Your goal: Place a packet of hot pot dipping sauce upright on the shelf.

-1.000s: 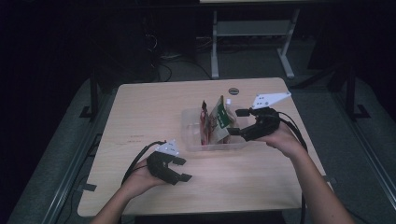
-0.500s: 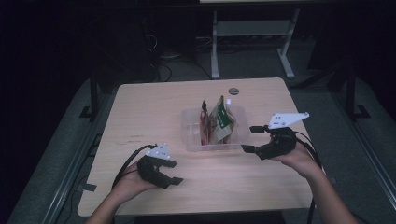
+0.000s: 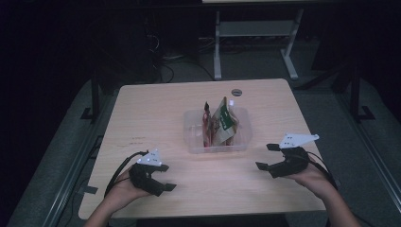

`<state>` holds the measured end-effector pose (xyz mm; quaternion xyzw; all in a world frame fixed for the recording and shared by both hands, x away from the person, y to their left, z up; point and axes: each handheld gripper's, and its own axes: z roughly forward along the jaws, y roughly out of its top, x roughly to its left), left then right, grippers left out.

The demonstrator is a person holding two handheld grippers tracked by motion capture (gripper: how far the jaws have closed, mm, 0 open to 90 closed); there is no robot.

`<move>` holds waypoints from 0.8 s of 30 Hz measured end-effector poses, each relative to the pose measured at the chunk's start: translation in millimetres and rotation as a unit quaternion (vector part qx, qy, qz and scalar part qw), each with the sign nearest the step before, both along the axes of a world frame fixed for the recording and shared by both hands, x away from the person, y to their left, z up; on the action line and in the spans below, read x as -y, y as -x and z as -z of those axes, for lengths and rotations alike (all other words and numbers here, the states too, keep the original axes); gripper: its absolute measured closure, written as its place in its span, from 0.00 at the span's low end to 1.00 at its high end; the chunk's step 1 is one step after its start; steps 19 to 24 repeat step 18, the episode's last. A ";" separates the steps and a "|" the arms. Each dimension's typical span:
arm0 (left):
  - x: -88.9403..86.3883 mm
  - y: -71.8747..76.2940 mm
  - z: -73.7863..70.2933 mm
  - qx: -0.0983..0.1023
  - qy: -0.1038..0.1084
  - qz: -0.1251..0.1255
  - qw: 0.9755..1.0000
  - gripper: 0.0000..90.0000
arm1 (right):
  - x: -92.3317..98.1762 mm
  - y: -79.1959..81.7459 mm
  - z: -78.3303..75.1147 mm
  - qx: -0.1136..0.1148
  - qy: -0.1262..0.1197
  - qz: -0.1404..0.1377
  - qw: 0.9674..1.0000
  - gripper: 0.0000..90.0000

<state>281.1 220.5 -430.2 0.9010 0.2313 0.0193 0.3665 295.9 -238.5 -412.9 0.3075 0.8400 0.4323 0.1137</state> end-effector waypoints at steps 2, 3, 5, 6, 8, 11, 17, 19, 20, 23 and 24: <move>-2.3 0.3 2.9 0.002 -0.005 -0.002 1.000 0.24 | 2.3 1.3 6.4 -0.003 0.010 0.004 1.000 0.18; -3.4 0.2 4.7 0.004 -0.008 -0.001 1.000 0.23 | 2.7 1.5 9.6 -0.007 0.015 0.005 1.000 0.17; -5.1 -0.7 9.0 0.005 -0.016 -0.002 1.000 0.22 | 1.3 1.1 15.5 -0.013 0.031 0.003 0.999 0.17; -5.9 -1.4 10.9 0.004 -0.023 -0.003 1.000 0.21 | -0.2 0.7 18.4 -0.014 0.038 0.002 0.999 0.17; -7.3 -2.5 13.2 0.005 -0.029 -0.006 1.000 0.20 | -2.6 0.3 23.5 -0.020 0.048 -0.004 0.999 0.17; -9.5 -3.4 14.1 0.004 -0.031 -0.005 0.999 0.20 | -5.1 0.1 29.1 -0.026 0.063 -0.011 0.998 0.17; -9.8 -3.8 16.1 0.005 -0.032 -0.004 0.999 0.20 | -2.8 -0.3 30.5 -0.028 0.058 -0.012 0.998 0.17; -9.6 -3.7 16.0 0.006 -0.033 -0.004 0.999 0.20 | -2.2 -0.4 30.3 -0.026 0.055 -0.012 0.998 0.17; -9.6 -3.7 16.0 0.006 -0.033 -0.004 0.999 0.20 | -2.2 -0.4 30.3 -0.026 0.055 -0.012 0.998 0.17; -9.6 -3.7 16.0 0.006 -0.033 -0.004 0.999 0.20 | -2.2 -0.4 30.3 -0.026 0.055 -0.012 0.998 0.17; -9.6 -3.7 16.0 0.006 -0.033 -0.004 0.999 0.20 | -2.2 -0.4 30.3 -0.026 0.055 -0.012 0.998 0.17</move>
